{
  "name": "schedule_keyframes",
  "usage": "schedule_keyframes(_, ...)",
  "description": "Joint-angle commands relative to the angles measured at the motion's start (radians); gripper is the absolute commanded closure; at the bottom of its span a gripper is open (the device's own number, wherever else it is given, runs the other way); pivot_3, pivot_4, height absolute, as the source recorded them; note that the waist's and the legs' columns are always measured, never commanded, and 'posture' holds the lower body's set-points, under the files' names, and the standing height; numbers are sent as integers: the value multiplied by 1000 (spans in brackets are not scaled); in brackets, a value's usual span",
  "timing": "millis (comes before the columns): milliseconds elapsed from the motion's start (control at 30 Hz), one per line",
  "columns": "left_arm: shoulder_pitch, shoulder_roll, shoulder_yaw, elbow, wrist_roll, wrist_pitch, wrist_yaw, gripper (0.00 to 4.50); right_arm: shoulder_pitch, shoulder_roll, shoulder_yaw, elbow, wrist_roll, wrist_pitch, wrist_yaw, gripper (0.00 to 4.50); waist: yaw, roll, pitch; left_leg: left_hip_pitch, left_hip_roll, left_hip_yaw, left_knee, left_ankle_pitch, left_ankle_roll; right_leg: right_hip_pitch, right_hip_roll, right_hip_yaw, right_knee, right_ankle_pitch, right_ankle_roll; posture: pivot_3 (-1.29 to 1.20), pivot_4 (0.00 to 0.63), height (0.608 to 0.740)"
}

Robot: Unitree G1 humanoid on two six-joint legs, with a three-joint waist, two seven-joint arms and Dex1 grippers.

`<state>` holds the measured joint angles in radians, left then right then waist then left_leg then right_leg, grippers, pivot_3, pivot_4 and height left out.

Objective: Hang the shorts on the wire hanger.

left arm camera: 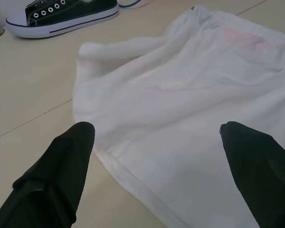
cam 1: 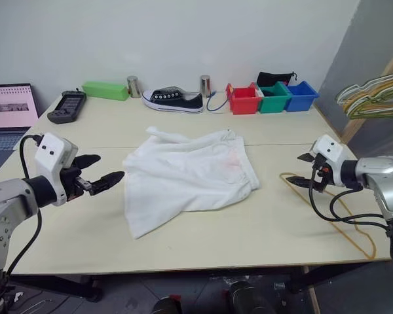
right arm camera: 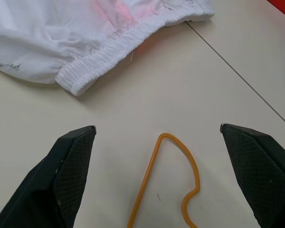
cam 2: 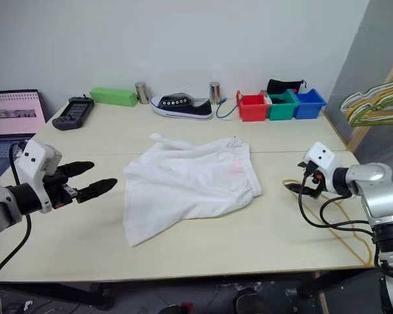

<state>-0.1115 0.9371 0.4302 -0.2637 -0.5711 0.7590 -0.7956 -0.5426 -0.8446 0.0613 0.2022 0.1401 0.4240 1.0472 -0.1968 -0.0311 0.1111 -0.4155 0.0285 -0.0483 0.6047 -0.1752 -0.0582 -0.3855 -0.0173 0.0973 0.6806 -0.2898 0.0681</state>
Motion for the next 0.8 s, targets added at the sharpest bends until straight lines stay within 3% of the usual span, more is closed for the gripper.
schedule_keyframes(33, -6, -9, -14, -48, -3, -17, 3, 0, 12, -14, -26, -71, 22, 15, 10, 52, -1, 0, 0, 0, 0, 0, 1, 0, 0, 0, 0, 0, 0, 0, 0, -136, 33, 740)
schedule_keyframes(267, 86, -15, -155, -177, -6, -19, -62, 0, 5, -4, 120, -126, -80, -157, 88, 52, -7, 0, -1, 0, 0, 1, 4, 0, 0, 1, 0, 1, 0, 0, 1, -165, 29, 740)
schedule_keyframes(567, 166, -45, -391, -175, 212, -182, -16, 0, -170, 119, 312, 175, -308, -550, 37, 52, -47, 0, -1, 1, 0, 0, 4, 0, 0, 2, 0, 1, 0, 1, 0, -166, 31, 740)
schedule_keyframes(800, 198, -104, -422, -69, 338, -279, 67, 0, -261, 208, 379, 394, -406, -759, -6, 52, -53, 0, -1, 1, 0, -1, 4, 0, 0, 4, 0, 0, 0, 2, 3, -154, 29, 740)
